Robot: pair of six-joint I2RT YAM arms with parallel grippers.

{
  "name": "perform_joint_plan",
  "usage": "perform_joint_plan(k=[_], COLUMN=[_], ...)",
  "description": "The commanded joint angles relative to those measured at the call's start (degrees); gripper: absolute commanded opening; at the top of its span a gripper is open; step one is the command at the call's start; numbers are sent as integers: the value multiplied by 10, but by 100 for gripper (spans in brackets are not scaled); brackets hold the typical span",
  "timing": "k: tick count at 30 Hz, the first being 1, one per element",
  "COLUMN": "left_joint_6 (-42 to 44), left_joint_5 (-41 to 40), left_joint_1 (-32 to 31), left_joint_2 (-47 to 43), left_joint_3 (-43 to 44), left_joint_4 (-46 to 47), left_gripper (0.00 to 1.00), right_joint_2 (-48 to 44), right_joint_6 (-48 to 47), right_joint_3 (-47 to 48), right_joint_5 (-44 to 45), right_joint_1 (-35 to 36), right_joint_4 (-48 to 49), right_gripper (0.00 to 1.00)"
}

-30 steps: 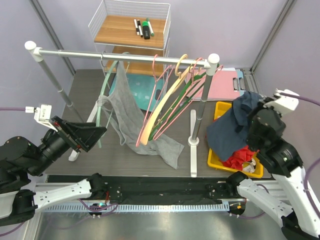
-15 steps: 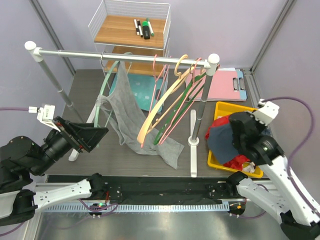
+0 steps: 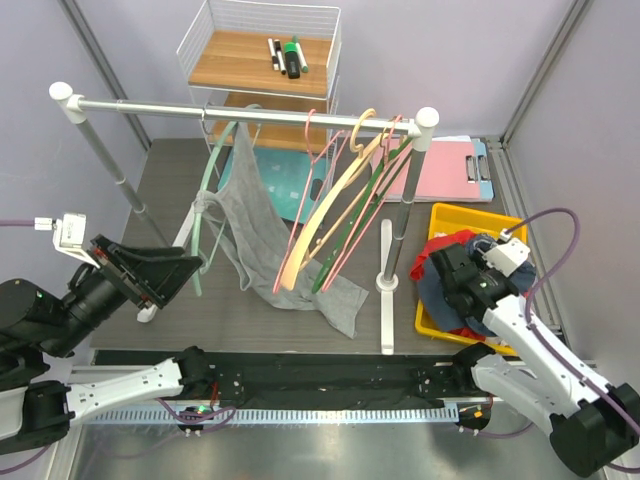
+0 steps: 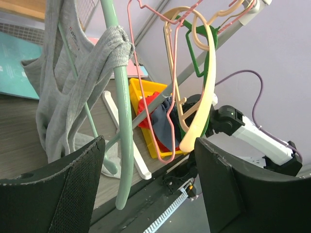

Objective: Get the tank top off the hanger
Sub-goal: Place the tank top in the bin.

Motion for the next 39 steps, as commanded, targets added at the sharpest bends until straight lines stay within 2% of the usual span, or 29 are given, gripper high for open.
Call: perform_joint_plan(k=[1,2,3,5,9,10,12,13,14,15,18,21,25,29,31,35,38,39], left_joint_6=[17,17,18,19,20,20,19,17,17,17,16,13,13,34,45,75,91,100], left_joint_5=[6,6,6,6,5,5,5,5,6,6,6,7,7,-4,-37,-66,-76,-80], left_joint_1=[1,1,1,0,1,1,1,1,1,1,1,1,1,1,1,0,1,1], left_joint_2=[-8,-9,-12,-16,-19,-20,-20,-20,-21,-20,-15,-13,-10,-5,13,36,45,48], left_joint_3=[12,12,10,7,3,3,5,8,10,17,25,29,32,39,53,88,101,105], left_joint_4=[-4,-2,-2,0,4,4,5,5,5,2,-1,-2,-7,-13,-33,-67,-71,-70], left_gripper=[75,75,75,75,75,75,75,75,75,75,75,75,75,75,75,76,76,76], right_joint_2=[-46,-60,-65,-62,-29,-22,-5,-4,-5,-11,-7,20,82,90,78,16,-32,-38], right_joint_6=[6,-28,-47,-96,-136,-138,-138,-140,-140,-134,-105,-63,-18,-13,-17,-59,-124,-140], right_joint_3=[53,83,97,138,168,167,161,147,136,123,65,27,-26,-78,-87,-53,-4,23], right_joint_5=[21,12,6,-12,-56,-66,-108,-129,-154,-193,-206,-145,-133,-171,-174,-164,-199,-215], right_joint_1=[-4,-4,-5,-4,-4,-4,-3,-3,-3,-4,-3,-5,-28,-77,-91,-91,-91,-91], right_joint_4=[-25,-26,-23,-20,-5,-1,19,35,72,94,162,166,177,218,220,185,160,145], right_gripper=[74,86,87,88,80,78,65,56,43,38,31,24,20,20,20,20,32,40])
